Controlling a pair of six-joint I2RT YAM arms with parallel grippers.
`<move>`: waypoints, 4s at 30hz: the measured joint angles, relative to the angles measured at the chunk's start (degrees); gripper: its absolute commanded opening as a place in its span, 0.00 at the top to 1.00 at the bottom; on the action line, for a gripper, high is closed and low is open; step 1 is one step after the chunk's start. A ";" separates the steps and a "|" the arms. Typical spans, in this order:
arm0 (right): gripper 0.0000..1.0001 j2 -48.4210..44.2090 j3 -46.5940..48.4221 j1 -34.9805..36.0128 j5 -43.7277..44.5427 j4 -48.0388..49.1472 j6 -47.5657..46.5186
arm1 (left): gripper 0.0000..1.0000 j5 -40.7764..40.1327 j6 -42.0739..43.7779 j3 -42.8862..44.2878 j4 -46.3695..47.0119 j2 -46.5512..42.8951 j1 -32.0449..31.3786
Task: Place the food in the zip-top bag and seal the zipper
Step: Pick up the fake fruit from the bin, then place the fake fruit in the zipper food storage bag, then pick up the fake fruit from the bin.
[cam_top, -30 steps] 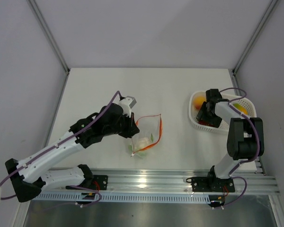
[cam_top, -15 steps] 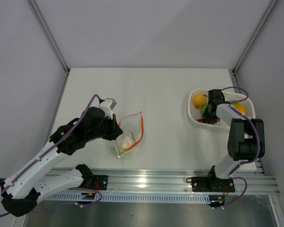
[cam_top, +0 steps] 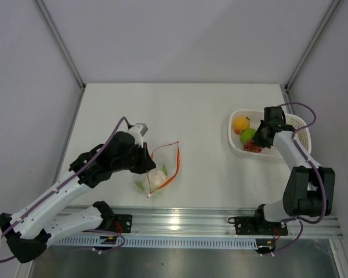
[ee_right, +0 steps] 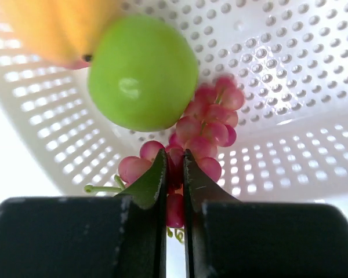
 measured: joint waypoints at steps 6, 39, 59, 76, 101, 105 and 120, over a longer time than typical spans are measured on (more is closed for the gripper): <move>1.00 -8.24 4.81 4.22 -0.02 -6.03 0.09 | 0.99 1.14 0.07 0.52 1.84 2.27 0.00; 1.00 -16.02 20.20 51.76 -12.59 -6.23 12.61 | 0.99 6.38 -0.39 2.56 9.68 11.85 0.00; 0.12 -2.97 18.62 52.81 -9.73 -2.51 11.58 | 1.00 9.03 -1.01 1.11 10.05 1.99 0.00; 0.03 -11.93 16.52 14.64 -1.22 -9.03 4.90 | 0.99 9.51 1.14 1.03 10.84 4.02 0.00; 0.08 12.35 4.83 5.01 -7.82 6.43 5.18 | 0.99 13.60 4.22 1.25 12.81 6.03 0.02; 0.19 14.38 4.15 4.90 -8.28 8.11 5.95 | 0.99 13.46 4.63 1.25 12.81 6.01 0.02; 0.79 2.51 2.58 4.74 -6.23 5.22 4.52 | 0.99 13.35 4.57 0.79 12.76 5.07 0.04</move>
